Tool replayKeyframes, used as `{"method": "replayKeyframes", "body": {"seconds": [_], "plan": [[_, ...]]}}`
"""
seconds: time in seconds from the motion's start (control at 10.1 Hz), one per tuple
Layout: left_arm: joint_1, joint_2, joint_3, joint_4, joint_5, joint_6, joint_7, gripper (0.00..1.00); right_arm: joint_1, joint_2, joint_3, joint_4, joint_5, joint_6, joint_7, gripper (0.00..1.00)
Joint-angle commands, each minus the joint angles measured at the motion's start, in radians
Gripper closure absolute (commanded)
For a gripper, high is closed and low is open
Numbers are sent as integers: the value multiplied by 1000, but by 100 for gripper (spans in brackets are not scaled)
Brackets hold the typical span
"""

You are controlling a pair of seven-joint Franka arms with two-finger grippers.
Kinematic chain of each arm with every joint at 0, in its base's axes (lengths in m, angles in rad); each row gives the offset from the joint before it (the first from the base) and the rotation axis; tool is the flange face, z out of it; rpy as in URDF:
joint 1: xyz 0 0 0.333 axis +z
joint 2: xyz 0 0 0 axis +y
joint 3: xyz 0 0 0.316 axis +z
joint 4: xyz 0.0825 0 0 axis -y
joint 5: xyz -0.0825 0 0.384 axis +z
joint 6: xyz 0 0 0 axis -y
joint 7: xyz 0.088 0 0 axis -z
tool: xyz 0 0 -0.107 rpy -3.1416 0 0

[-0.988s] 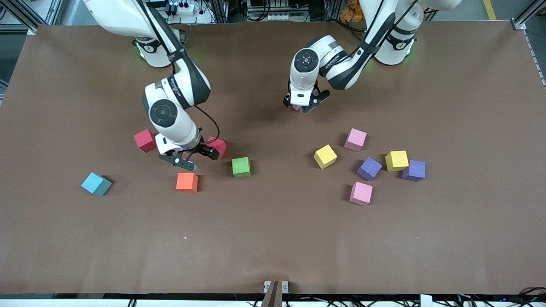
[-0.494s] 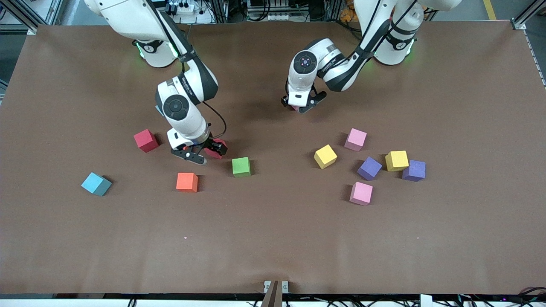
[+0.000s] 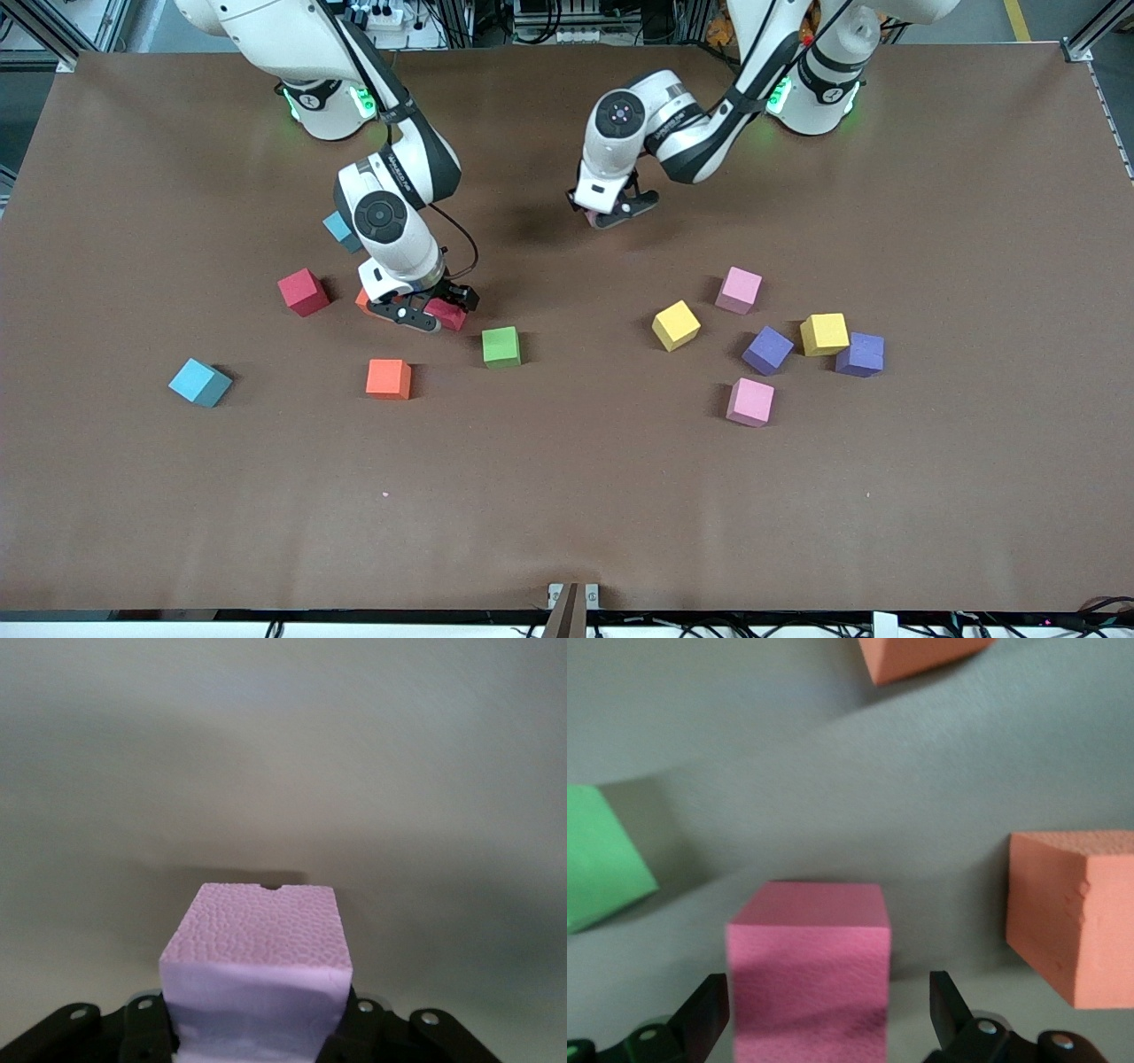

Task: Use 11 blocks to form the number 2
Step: 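Lower the pink cube with the left gripper while the right gripper lifts the red cube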

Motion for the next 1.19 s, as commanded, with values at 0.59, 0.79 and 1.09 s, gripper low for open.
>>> {"method": "replayKeyframes", "body": {"seconds": [0.59,0.79,1.09], "plan": [[-125,103,50,161,-34,-129,459,100,-18,-44,-6,-20,16,3,-9,79],[-177,117,96,176,-45,-129,453,100,-64,-118,-6,-20,14,-101,-110,78],[-199,131,110,195,-126,-131,433,100,-139,-186,-6,-21,14,-195,-323,77]]}}
